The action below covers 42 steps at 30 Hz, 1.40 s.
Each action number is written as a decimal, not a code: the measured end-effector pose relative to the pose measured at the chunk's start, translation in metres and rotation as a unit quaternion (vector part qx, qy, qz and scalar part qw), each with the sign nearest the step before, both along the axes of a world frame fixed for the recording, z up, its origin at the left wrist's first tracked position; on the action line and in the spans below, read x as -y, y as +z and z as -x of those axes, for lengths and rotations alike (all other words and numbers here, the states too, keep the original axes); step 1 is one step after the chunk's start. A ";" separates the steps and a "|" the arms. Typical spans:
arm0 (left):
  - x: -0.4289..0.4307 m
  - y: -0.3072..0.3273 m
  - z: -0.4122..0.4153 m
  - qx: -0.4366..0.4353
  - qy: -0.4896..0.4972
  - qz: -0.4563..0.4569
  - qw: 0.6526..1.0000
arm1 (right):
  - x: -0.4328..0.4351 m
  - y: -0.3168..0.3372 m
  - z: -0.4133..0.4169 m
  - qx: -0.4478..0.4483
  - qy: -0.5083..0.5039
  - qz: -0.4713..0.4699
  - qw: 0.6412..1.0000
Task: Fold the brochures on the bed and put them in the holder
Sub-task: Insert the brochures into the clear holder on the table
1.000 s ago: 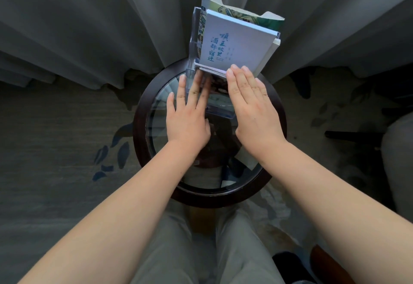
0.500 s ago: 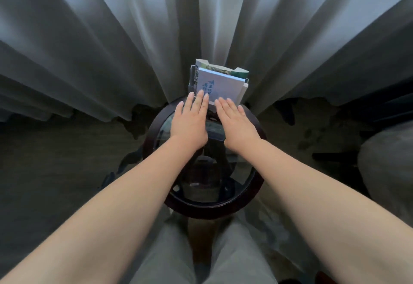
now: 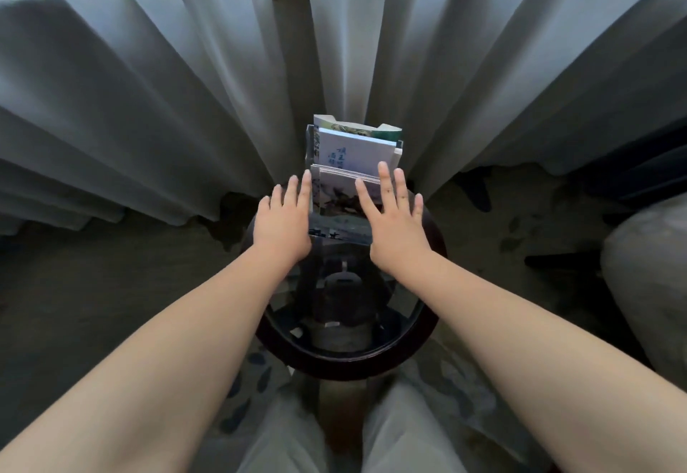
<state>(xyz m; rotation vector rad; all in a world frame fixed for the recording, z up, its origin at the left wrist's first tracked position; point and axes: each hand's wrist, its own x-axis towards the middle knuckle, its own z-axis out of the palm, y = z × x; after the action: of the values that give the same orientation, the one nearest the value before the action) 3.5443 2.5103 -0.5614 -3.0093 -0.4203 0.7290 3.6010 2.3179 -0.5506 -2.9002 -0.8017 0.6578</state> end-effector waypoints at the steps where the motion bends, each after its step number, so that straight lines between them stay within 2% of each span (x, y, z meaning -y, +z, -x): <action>1: -0.002 -0.005 -0.001 -0.033 -0.016 -0.008 0.999 | 0.001 -0.004 0.002 -0.020 -0.020 0.005 1.000; 5: -0.003 -0.019 -0.011 -0.078 -0.022 0.023 0.996 | 0.002 -0.024 0.011 -0.195 -0.141 0.005 0.971; 8: -0.005 -0.031 -0.020 -0.095 -0.012 0.038 0.995 | 0.003 -0.041 0.012 -0.256 -0.178 -0.004 0.950; 20: -0.004 -0.058 0.001 0.019 -0.005 0.058 0.998 | 0.001 -0.073 -0.001 -0.179 -0.077 0.105 0.975; 24: 0.007 -0.055 0.005 0.017 0.005 0.068 0.998 | 0.016 -0.073 -0.028 -0.141 -0.013 0.130 0.981; 33: 0.013 -0.045 0.000 -0.022 0.031 0.081 0.996 | 0.039 -0.068 -0.065 -0.138 0.102 0.129 0.977; 37: 0.012 -0.043 0.000 -0.042 0.021 0.057 0.997 | 0.038 -0.067 -0.061 -0.141 0.082 0.096 0.982; 42: 0.019 -0.040 0.000 -0.026 0.007 0.017 0.999 | 0.030 -0.062 -0.040 -0.186 -0.029 0.029 0.982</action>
<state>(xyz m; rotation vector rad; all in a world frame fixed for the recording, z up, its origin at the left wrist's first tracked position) 3.5440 2.4908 -0.6016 -3.0149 -0.4316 0.8219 3.6413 2.2883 -0.6125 -2.7063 -0.6560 1.1864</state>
